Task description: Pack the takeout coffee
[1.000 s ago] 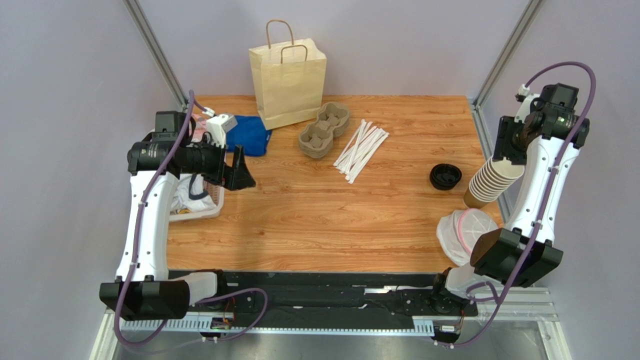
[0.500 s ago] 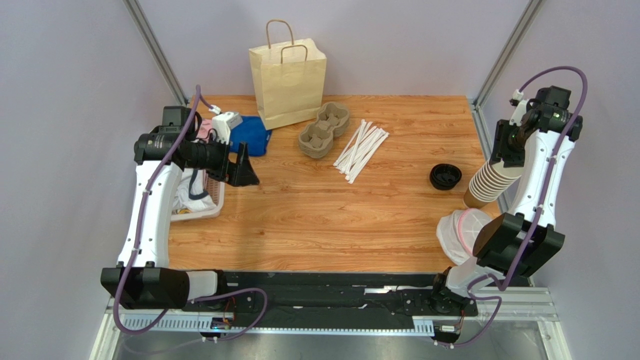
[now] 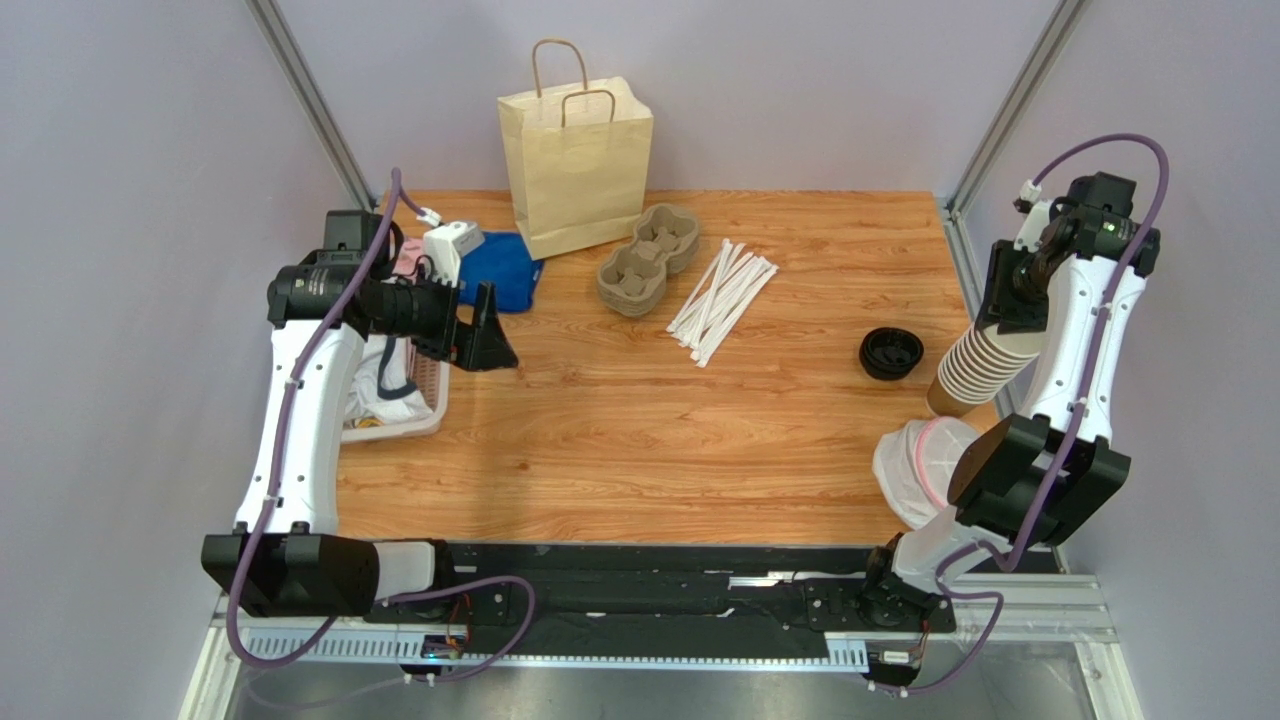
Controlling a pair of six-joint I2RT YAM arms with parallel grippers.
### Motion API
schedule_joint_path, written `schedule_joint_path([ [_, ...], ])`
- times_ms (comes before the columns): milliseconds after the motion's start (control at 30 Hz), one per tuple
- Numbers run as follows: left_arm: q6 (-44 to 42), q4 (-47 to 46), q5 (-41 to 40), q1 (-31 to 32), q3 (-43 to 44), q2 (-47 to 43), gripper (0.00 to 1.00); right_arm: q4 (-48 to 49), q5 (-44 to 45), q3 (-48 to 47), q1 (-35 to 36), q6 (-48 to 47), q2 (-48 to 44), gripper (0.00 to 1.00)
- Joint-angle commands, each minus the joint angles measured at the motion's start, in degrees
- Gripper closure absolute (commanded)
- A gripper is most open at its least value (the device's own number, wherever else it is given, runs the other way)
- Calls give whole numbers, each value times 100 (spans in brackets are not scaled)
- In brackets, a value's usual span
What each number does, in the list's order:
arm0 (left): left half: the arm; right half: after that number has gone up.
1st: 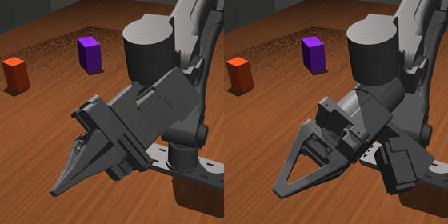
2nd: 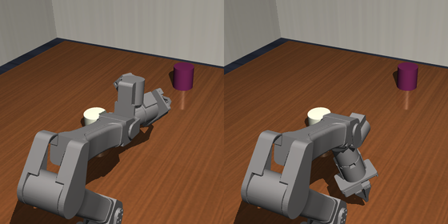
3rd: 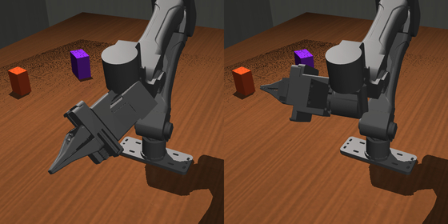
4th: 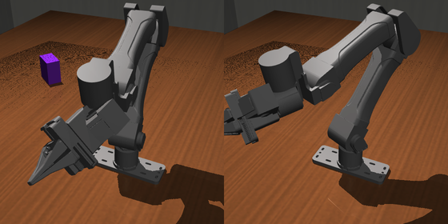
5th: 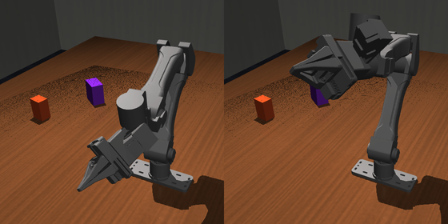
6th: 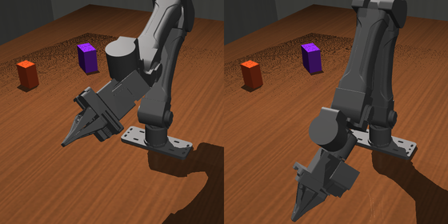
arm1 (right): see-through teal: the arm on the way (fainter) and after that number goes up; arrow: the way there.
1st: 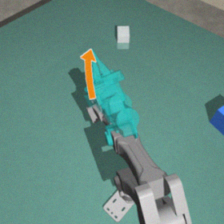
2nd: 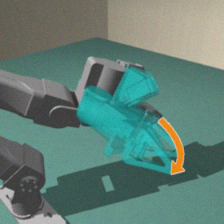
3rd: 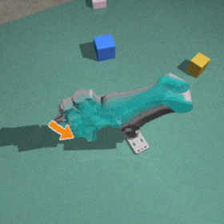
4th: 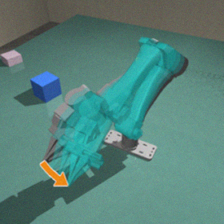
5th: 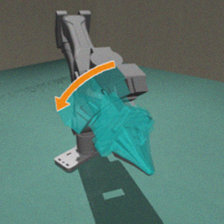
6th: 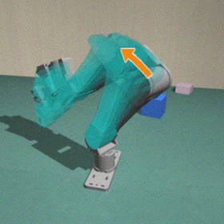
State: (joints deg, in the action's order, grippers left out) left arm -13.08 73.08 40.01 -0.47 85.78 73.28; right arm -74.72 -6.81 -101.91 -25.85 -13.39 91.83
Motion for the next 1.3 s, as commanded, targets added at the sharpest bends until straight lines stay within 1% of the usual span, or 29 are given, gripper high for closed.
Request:
schedule_joint_path([
  [0, 16, -48, 33, 29, 185, 29, 1, 142, -75, 13, -26, -102, 1, 65],
  [33, 25, -48, 33, 29, 185, 38, 1, 133, -75, 4, -17, -94, 1, 68],
  [67, 16, -48, 33, 21, 185, 55, 1, 133, -75, 13, -26, -94, 1, 69],
  [133, 25, -66, 33, 29, 194, 55, 1, 133, -75, 4, -26, -111, 1, 76],
  [167, 34, -74, 42, 29, 194, 55, 1, 116, -75, -13, -17, -120, 1, 77],
  [200, 34, -83, 42, 29, 194, 73, 1, 81, -75, -31, -26, -120, 1, 81],
  [267, 34, -83, 42, 29, 202, 73, 1, 63, -75, -75, -26, -138, -7, 82],
  [333, 42, -92, 33, 29, 176, 73, 1, 36, -58, -119, -26, -155, -16, 95],
  [367, 25, -92, 42, 29, 176, 82, 1, -7, -49, -154, -26, -164, -7, 96],
  [400, 16, -83, 51, 21, 167, 82, 1, -34, -40, -180, -26, -173, -16, 100],
  [767, 25, -171, 25, 21, 97, 64, 1, -192, 4, -391, -8, -261, -253, 100],
  [1033, 34, -241, -20, 29, 9, 29, 1, -298, 250, -663, 62, -357, -420, 100],
  [1133, 34, -285, -63, 29, -26, 20, 1, -499, 233, -918, 88, -384, -412, 100],
  [1267, 60, -303, -72, 29, -26, 29, 1, -772, 197, -1496, 167, -401, -394, 100],
])
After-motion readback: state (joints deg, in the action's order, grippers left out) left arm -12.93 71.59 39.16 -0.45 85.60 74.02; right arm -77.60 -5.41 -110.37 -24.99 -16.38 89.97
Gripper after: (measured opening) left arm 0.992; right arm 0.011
